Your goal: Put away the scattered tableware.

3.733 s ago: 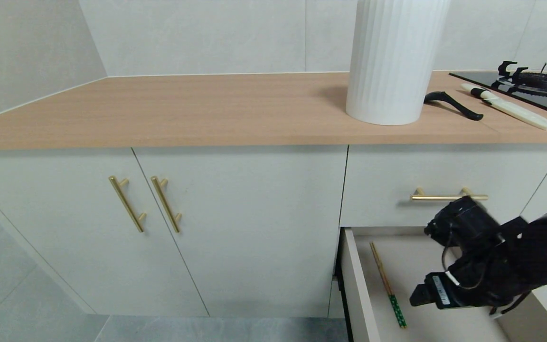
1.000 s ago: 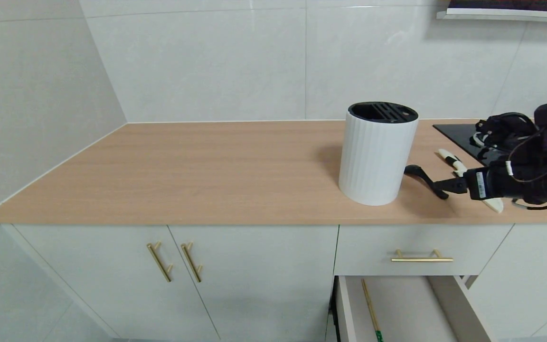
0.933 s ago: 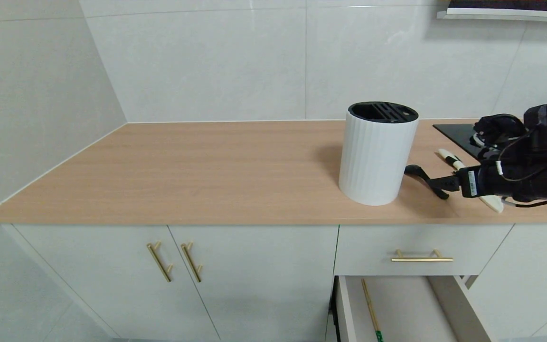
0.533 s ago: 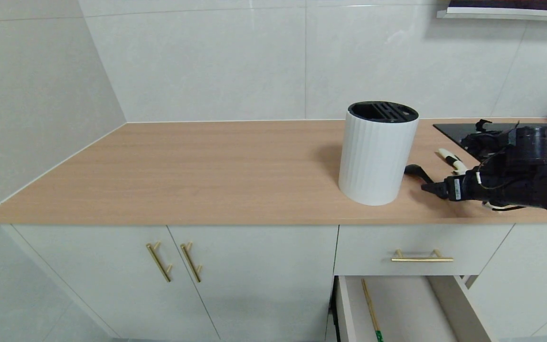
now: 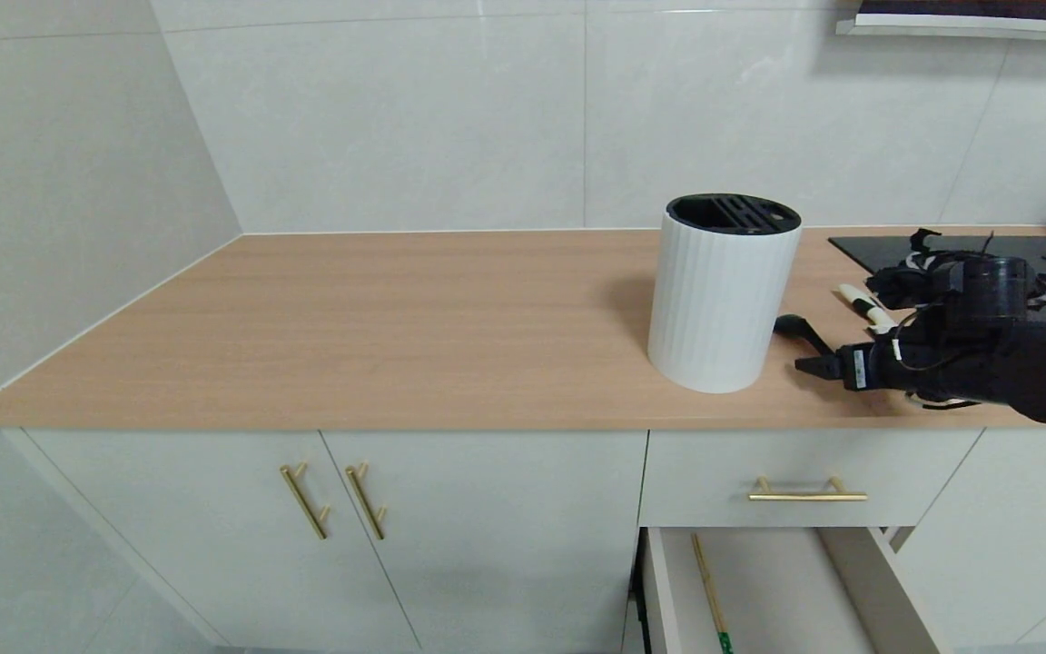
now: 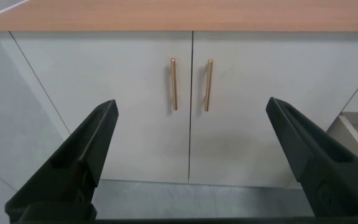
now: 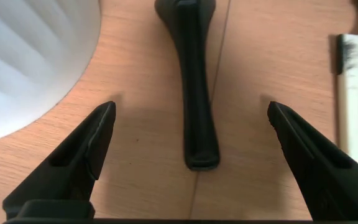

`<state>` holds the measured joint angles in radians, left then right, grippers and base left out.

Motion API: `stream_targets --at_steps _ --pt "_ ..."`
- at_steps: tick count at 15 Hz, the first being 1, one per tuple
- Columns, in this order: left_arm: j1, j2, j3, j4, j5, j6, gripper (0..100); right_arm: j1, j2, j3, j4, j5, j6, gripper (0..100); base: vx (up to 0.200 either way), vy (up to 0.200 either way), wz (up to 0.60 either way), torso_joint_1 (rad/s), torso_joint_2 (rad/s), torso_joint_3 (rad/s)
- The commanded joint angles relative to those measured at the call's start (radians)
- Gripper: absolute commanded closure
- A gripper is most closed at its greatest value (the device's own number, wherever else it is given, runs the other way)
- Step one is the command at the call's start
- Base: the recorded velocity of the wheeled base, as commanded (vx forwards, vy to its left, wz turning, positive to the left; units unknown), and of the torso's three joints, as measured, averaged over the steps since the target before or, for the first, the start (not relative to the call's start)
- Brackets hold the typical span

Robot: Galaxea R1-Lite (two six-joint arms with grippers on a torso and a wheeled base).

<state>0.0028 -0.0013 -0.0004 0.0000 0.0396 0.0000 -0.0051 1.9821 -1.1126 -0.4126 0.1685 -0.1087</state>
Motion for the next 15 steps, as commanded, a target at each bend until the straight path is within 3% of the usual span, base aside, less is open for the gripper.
stream_targets --at_steps 1,7,8,15 --pt "0.0 0.001 0.0 0.0 0.0 -0.002 0 0.014 0.014 0.0 -0.002 -0.003 0.0 0 0.0 0.0 0.0 0.0 0.0 0.0" --pt "0.0 0.001 0.0 0.0 0.0 -0.002 0 0.028 0.037 0.003 -0.022 -0.006 0.001 0 0.0 0.0 0.0 0.0 0.0 0.0" --pt "0.0 0.001 0.0 0.0 0.0 -0.002 0 0.028 0.038 0.002 -0.022 -0.006 0.001 100 0.0 0.0 0.0 0.0 0.0 0.0" --pt "0.0 0.001 0.0 0.0 0.0 -0.002 0 0.028 0.034 0.0 -0.011 -0.011 0.004 100 0.0 0.0 0.0 0.0 0.0 0.0"
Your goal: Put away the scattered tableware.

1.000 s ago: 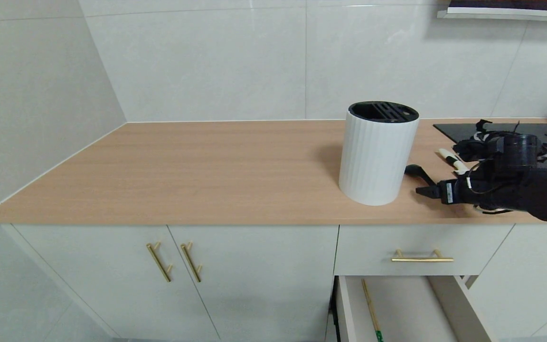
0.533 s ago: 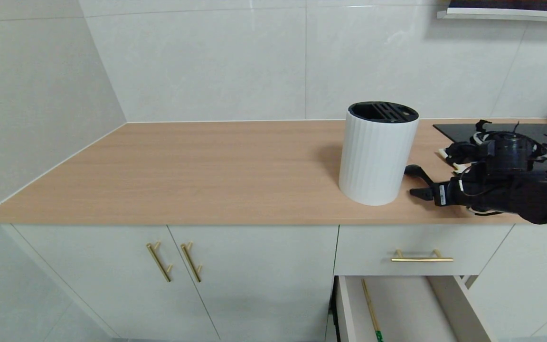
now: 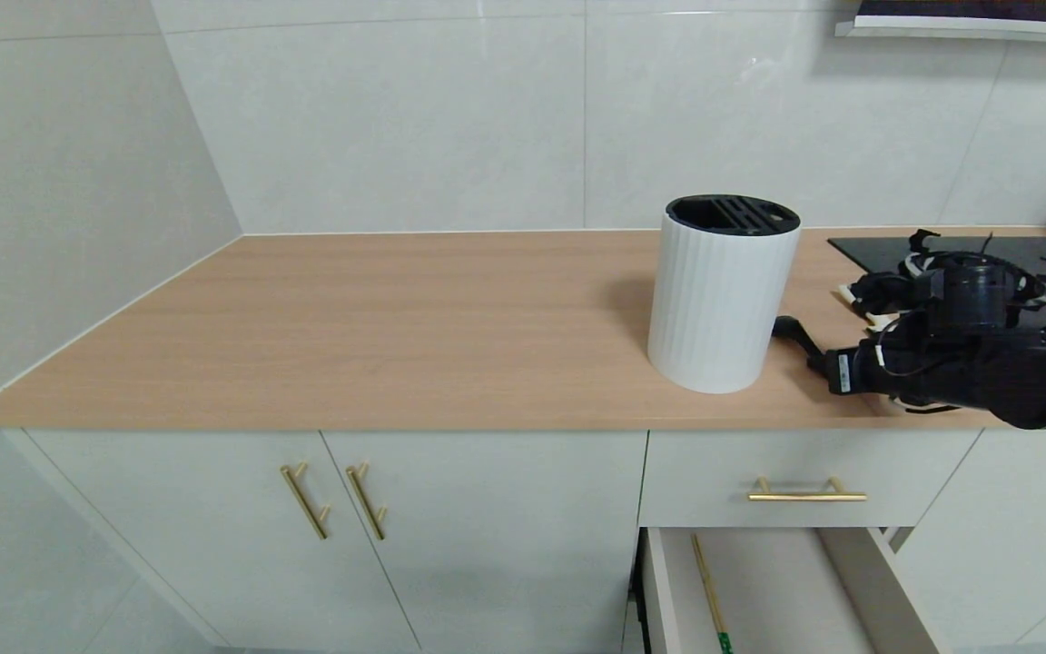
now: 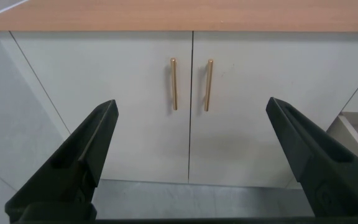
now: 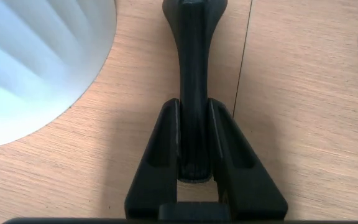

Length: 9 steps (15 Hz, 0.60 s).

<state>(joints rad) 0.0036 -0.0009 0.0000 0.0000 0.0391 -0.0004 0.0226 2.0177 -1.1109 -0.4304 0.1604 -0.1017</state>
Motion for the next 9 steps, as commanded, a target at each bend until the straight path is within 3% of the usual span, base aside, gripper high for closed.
stream_targets --at_steps 1,5,9 --pt "-0.001 0.001 0.0 0.0 0.001 0.0 0 -0.003 -0.005 0.0 0.007 -0.007 -0.001 100 0.0 0.0 0.0 0.0 0.0 0.0" --pt "-0.001 0.001 0.0 0.0 0.001 0.0 0 -0.003 -0.128 0.006 0.082 -0.073 0.091 100 0.0 0.0 0.0 0.0 0.0 0.0" --pt "-0.001 0.001 0.0 0.0 0.001 0.0 0 -0.044 -0.381 0.164 0.188 -0.061 0.145 100 0.0 0.0 0.0 0.0 0.0 0.0"
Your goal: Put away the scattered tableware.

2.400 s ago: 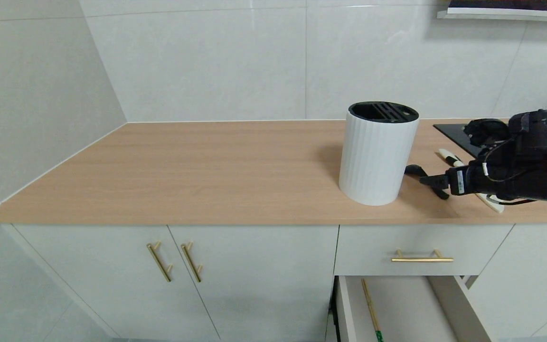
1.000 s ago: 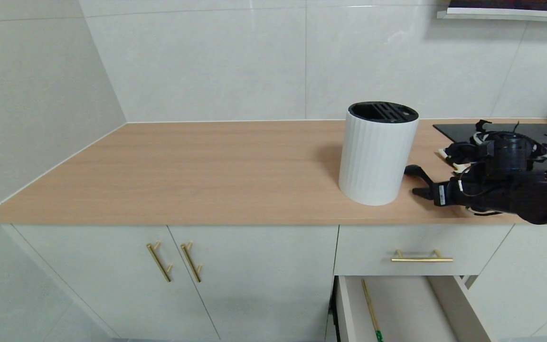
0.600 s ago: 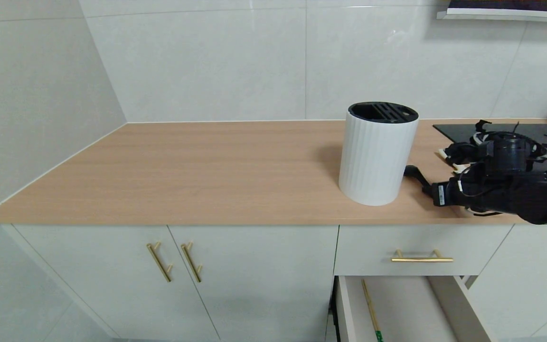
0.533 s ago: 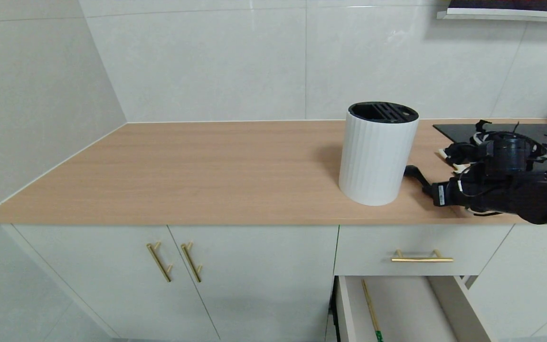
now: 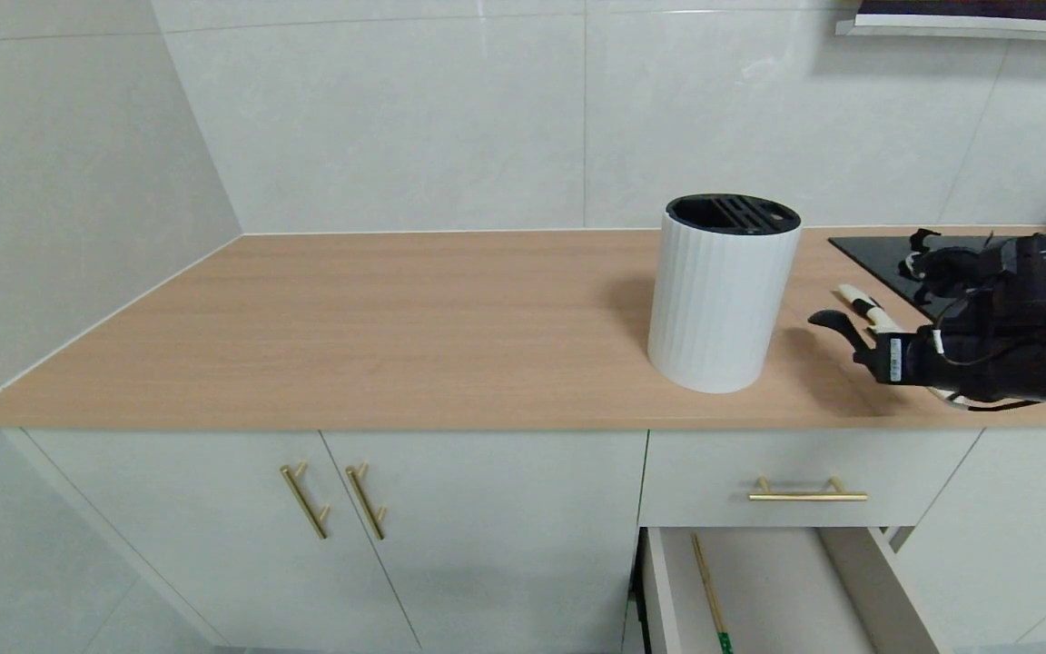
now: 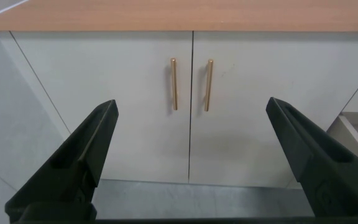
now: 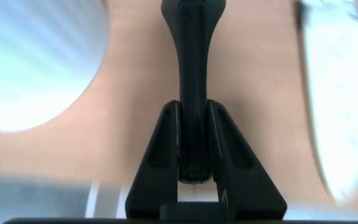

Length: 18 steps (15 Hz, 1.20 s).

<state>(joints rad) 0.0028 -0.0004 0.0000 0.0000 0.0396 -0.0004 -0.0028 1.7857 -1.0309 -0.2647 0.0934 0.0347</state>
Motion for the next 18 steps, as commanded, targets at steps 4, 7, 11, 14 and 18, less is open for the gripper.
stream_targets --at_steps 4,7,11,14,18 --pt "0.0 0.0 0.0 0.0 0.0 0.0 0 -0.062 -0.302 0.262 0.018 0.114 -0.07 100 0.0 0.0 0.0 0.0 0.0 0.0" --pt "0.0 0.0 0.0 0.0 0.0 0.0 0 -0.069 -0.345 0.348 0.015 0.144 -0.13 100 0.0 0.0 0.0 0.0 0.0 0.0" --pt "0.0 0.0 0.0 0.0 0.0 0.0 0 -0.071 -0.351 0.416 0.01 0.204 -0.24 100 0.0 0.0 0.0 0.0 0.0 0.0" --pt "0.0 0.0 0.0 0.0 0.0 -0.001 0 -0.068 -0.402 0.454 0.01 0.293 -0.297 100 0.0 0.0 0.0 -0.028 0.06 0.04" --pt "0.0 0.0 0.0 0.0 0.0 0.0 0 0.003 -0.471 0.517 0.015 0.315 -0.326 100 0.0 0.0 0.0 -0.172 0.41 0.243"
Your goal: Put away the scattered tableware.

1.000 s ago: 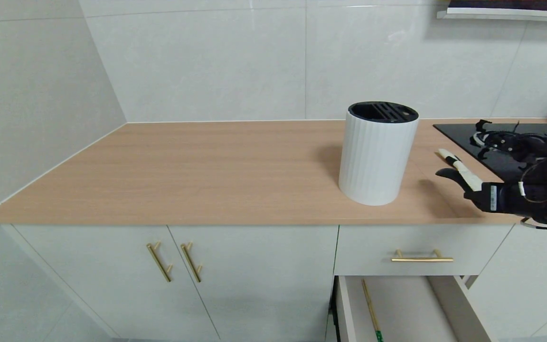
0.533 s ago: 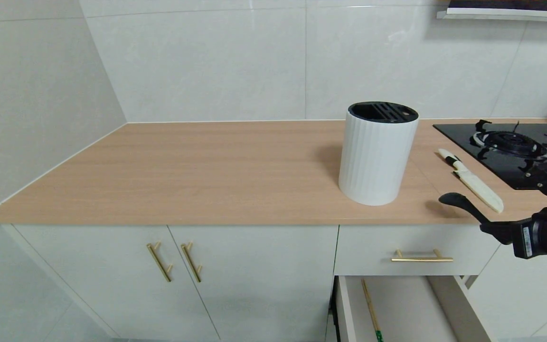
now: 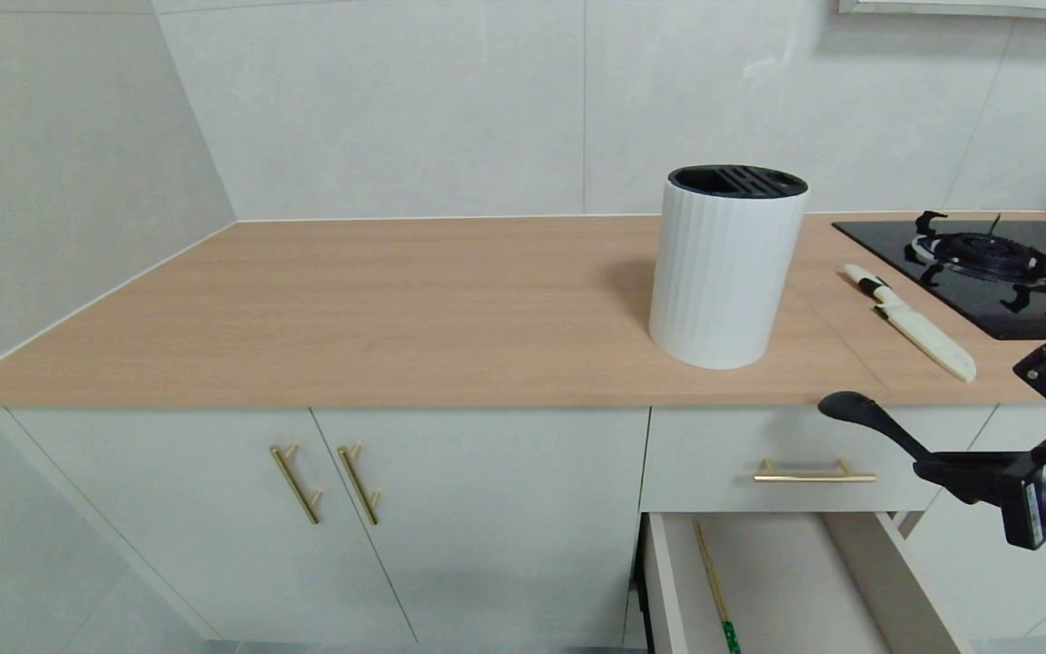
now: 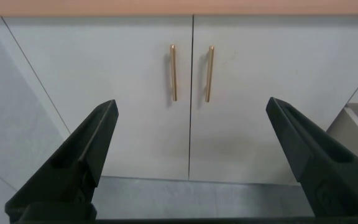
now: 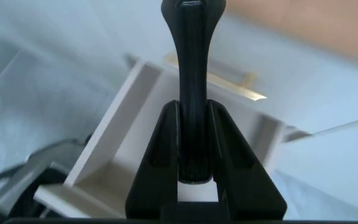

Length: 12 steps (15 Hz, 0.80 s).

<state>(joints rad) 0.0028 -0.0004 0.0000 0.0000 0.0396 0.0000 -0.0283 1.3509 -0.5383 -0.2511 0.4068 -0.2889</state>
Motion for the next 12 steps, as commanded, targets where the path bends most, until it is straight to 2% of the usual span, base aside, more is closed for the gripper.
stream_targets --at_steps 1,3,7,12 --pt "0.0 0.0 0.0 0.0 0.0 0.0 0 0.062 -0.042 0.05 -0.001 0.001 -0.042 100 0.0 0.0 0.0 -0.168 0.48 0.276" --pt "0.0 0.0 0.0 0.0 0.0 0.0 0 0.117 -0.05 0.089 0.001 0.001 -0.093 100 0.0 0.0 0.0 -0.186 0.48 0.288" --pt "0.0 0.0 0.0 0.0 0.0 -0.002 0 0.242 -0.018 0.132 0.003 -0.008 -0.098 100 0.0 0.0 0.0 -0.176 0.47 0.298" --pt "0.0 0.0 0.0 0.0 0.0 0.0 0 0.246 0.123 0.133 -0.005 -0.022 -0.104 100 0.0 0.0 0.0 -0.138 0.46 0.309"
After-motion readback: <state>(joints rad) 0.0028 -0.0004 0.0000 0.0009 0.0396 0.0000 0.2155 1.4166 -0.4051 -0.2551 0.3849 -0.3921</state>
